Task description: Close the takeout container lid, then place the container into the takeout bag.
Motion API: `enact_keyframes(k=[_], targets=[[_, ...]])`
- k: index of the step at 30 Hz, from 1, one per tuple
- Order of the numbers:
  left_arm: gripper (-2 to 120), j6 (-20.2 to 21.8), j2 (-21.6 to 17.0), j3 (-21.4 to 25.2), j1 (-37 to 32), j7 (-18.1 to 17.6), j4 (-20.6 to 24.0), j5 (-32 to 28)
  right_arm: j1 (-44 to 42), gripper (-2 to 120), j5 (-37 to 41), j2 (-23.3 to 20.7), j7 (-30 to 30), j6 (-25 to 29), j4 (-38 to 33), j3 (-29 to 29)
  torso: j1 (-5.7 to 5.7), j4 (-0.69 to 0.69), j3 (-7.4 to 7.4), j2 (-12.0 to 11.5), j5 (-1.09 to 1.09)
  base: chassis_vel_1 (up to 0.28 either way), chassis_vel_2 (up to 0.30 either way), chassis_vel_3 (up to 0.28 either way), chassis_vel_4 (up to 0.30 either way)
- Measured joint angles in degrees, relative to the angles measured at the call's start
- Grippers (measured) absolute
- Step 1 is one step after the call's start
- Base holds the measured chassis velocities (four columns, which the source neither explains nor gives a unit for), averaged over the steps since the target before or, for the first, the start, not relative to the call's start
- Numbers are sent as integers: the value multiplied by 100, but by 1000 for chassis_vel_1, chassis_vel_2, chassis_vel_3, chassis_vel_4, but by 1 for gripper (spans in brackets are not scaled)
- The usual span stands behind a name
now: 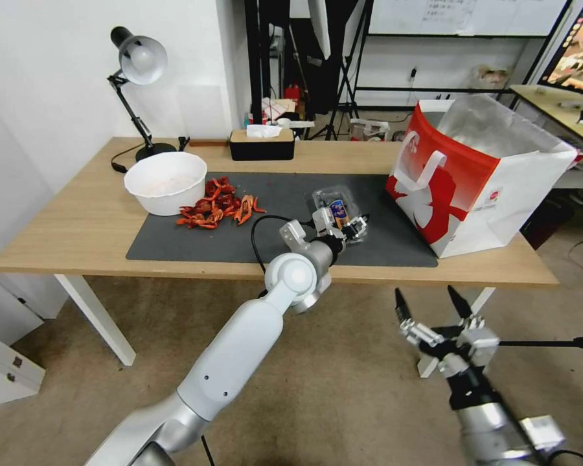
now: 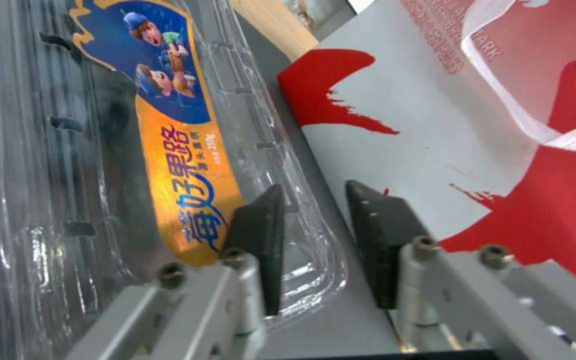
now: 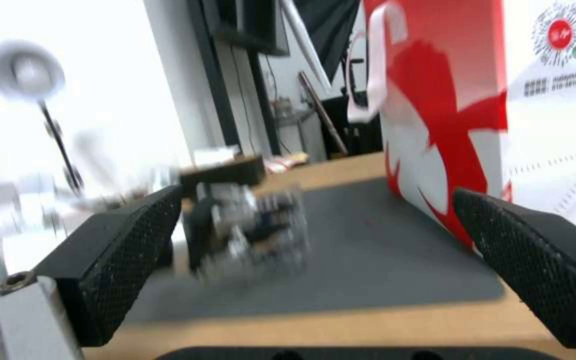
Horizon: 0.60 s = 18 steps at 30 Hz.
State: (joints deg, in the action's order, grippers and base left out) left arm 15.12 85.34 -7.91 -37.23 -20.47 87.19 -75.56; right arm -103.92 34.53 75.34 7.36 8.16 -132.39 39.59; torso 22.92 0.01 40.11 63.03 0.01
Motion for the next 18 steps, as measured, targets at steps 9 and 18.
enact_keyframes(k=[9, 18], targets=[[0, -23, -45, -24, 59, 3, -71, -8, 955, 100, 3211, -683, -861, -1529, -223, 410, 0, 1, 0, 0, -1, 0, 0, 0, 0], [0, -94, 52, -291, 338, 92, -363, -153, 1770, 100, 4975, -1030, -1562, -2137, 311, 533, 0, -7, 0, 0, -1, 0, 0, 0, 0]])
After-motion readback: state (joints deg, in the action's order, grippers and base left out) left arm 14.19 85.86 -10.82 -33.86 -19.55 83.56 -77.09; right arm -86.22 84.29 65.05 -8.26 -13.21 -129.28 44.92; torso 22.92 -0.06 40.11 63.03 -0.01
